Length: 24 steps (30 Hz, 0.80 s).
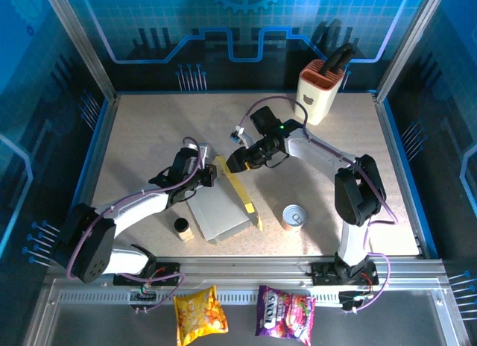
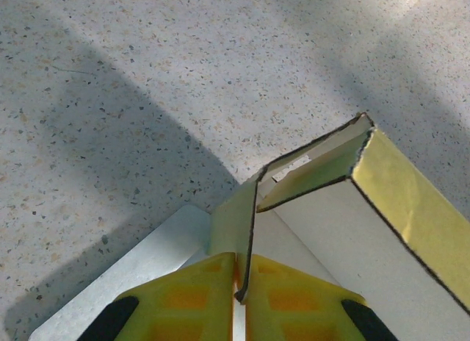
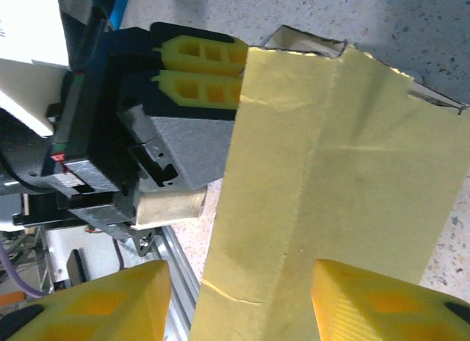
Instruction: Fold the paper box
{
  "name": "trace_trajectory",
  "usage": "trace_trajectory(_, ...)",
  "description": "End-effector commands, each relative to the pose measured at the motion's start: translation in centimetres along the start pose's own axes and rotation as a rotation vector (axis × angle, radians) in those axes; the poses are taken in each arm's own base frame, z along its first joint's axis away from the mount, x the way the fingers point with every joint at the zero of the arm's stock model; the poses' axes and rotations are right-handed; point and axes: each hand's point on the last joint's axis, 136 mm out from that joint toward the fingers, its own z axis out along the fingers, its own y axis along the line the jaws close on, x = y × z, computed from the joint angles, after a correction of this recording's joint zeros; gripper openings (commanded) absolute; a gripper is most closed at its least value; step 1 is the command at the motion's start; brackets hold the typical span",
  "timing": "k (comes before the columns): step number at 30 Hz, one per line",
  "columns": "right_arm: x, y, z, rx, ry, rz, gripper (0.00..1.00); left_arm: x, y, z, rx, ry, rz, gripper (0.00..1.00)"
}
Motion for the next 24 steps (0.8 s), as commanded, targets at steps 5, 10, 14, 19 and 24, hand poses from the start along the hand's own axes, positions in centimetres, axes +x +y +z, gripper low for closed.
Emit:
trace_trajectory(5, 0.8, -2.7, 1.0, 0.105, 0.053, 0.039, 0.47, -0.5, -0.9, -0.5, 0.016, 0.008, -0.019, 0.13)
trace_trajectory(10, 0.9, -3.9, 0.7, 0.120, 0.054, 0.050, 0.40, -0.5, -1.6, -0.4, 0.041, 0.027, -0.018, 0.17)
trace_trajectory(14, 0.8, -4.3, 0.3, 0.096, 0.043, 0.048, 0.38, -0.5, -1.8, -0.6, 0.056, 0.028, 0.006, 0.23)
trace_trajectory(19, 0.6, -4.5, -0.2, 0.052, 0.028, 0.048, 0.37, -2.1, -1.8, -1.8, 0.058, -0.030, 0.071, 0.36)
trace_trajectory(24, 0.6, -4.6, -0.5, 0.029, 0.032, 0.042, 0.37, -4.5, -0.8, -3.0, 0.064, -0.111, 0.086, 0.53)
